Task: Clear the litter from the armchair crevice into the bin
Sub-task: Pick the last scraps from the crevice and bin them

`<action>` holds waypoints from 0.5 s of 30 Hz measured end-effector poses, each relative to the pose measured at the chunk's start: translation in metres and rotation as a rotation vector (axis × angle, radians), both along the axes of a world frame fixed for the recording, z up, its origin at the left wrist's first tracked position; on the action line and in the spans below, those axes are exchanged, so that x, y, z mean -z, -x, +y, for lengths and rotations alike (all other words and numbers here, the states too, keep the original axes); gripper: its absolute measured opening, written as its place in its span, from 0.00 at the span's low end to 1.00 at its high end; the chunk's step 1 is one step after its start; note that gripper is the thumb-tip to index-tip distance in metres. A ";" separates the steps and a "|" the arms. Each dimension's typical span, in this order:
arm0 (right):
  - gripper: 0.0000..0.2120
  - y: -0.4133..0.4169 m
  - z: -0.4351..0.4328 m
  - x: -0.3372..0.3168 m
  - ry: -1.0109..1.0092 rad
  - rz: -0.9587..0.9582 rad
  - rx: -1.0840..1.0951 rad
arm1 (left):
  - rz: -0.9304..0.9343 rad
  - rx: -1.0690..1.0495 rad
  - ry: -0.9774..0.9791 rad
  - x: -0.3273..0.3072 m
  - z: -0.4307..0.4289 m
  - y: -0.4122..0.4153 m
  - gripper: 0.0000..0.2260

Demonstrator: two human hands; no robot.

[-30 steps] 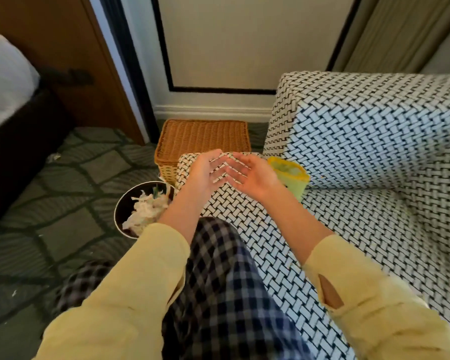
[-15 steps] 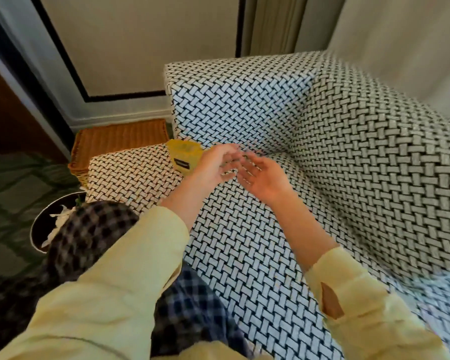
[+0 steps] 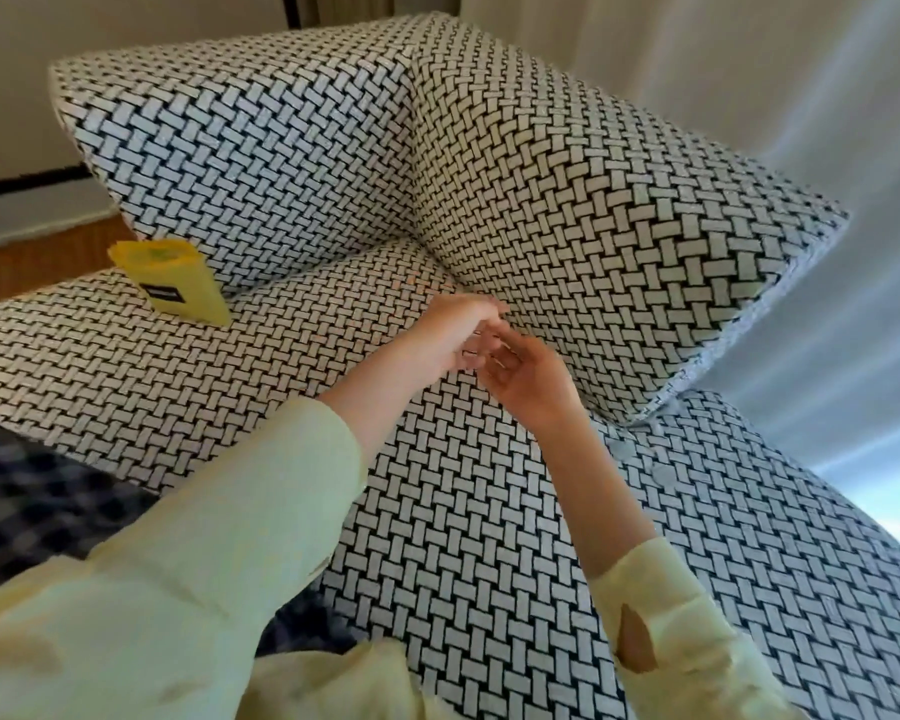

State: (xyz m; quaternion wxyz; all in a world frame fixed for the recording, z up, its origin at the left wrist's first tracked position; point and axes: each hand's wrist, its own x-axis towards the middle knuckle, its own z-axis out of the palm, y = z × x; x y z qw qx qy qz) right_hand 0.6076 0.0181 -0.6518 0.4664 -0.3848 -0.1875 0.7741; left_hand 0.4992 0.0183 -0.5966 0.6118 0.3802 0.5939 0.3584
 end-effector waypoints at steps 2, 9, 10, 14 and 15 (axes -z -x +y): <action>0.12 -0.028 -0.008 0.005 -0.028 -0.102 0.004 | 0.048 0.028 0.013 0.006 -0.001 -0.020 0.10; 0.10 -0.099 -0.037 0.012 -0.131 -0.701 -0.038 | 0.196 0.066 0.053 0.033 -0.011 -0.056 0.11; 0.11 -0.106 -0.040 0.014 -0.149 -0.753 -0.038 | 0.217 0.098 0.056 0.035 -0.015 -0.064 0.11; 0.09 -0.133 -0.049 0.022 -0.215 -0.802 -0.005 | 0.354 0.274 0.008 0.038 -0.022 -0.097 0.09; 0.08 -0.139 -0.051 0.025 -0.209 -0.767 0.008 | 0.408 0.317 -0.019 0.039 -0.022 -0.105 0.09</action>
